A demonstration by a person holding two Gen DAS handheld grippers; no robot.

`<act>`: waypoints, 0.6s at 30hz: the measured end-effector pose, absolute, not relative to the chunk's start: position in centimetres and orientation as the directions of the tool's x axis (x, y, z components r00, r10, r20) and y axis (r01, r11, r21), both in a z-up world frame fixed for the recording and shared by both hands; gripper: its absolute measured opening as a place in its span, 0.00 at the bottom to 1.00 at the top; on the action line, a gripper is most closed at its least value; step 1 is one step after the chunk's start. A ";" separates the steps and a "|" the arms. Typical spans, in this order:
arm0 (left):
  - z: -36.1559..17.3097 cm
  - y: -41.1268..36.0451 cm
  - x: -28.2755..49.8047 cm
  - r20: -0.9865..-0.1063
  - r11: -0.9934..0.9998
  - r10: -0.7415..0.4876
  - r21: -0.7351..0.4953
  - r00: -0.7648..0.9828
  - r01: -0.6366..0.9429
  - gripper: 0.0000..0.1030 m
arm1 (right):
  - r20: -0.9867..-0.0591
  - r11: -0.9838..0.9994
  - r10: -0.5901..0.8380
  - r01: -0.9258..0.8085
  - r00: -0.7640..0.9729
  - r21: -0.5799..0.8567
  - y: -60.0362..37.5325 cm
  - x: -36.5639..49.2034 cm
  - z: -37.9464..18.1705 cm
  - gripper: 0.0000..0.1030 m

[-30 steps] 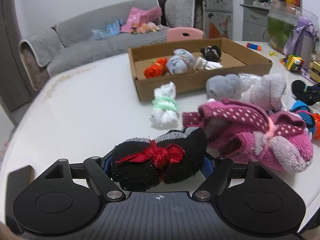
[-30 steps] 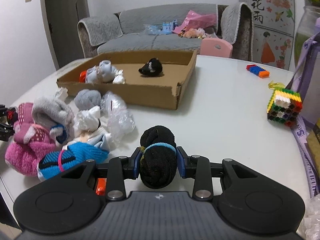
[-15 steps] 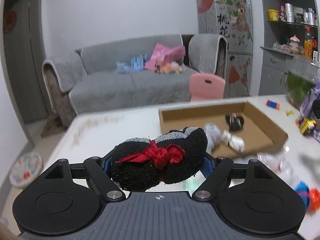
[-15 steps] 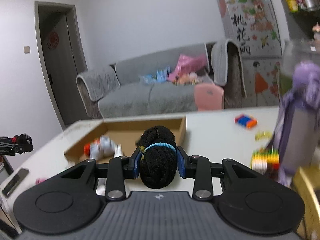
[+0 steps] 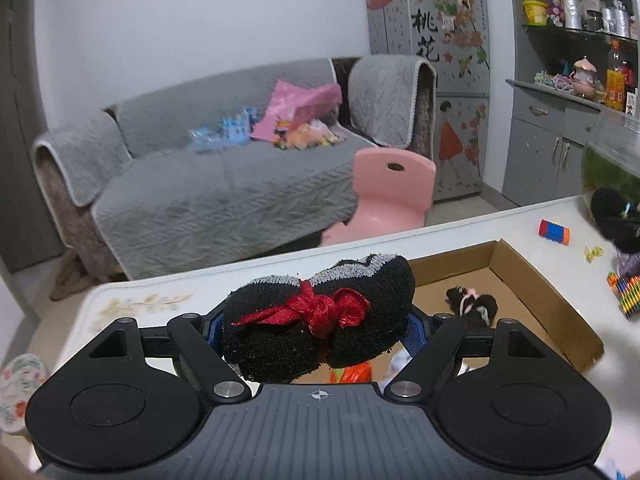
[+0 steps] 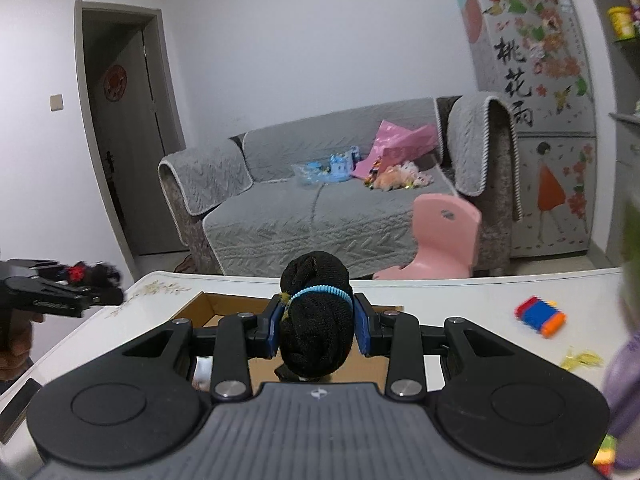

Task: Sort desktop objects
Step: 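Carry both black socks into the cardboard box and release them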

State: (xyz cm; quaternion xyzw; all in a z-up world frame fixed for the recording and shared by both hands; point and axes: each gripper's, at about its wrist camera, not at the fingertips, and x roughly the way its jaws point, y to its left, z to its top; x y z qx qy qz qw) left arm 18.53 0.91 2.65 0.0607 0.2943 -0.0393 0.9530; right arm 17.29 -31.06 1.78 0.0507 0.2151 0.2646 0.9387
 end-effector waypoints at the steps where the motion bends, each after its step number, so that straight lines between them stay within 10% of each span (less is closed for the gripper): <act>1: 2.3 0.7 19.6 -0.574 0.989 -0.038 0.093 0.818 0.111 0.80 | -0.391 0.851 0.524 -0.481 0.756 0.210 -30.5 18.2 1.4 0.31; 18: -3.9 1.1 27.6 -0.705 0.976 -0.108 0.059 0.701 0.210 0.80 | -0.568 0.734 0.641 -0.628 0.517 0.258 -22.6 25.1 -2.3 0.31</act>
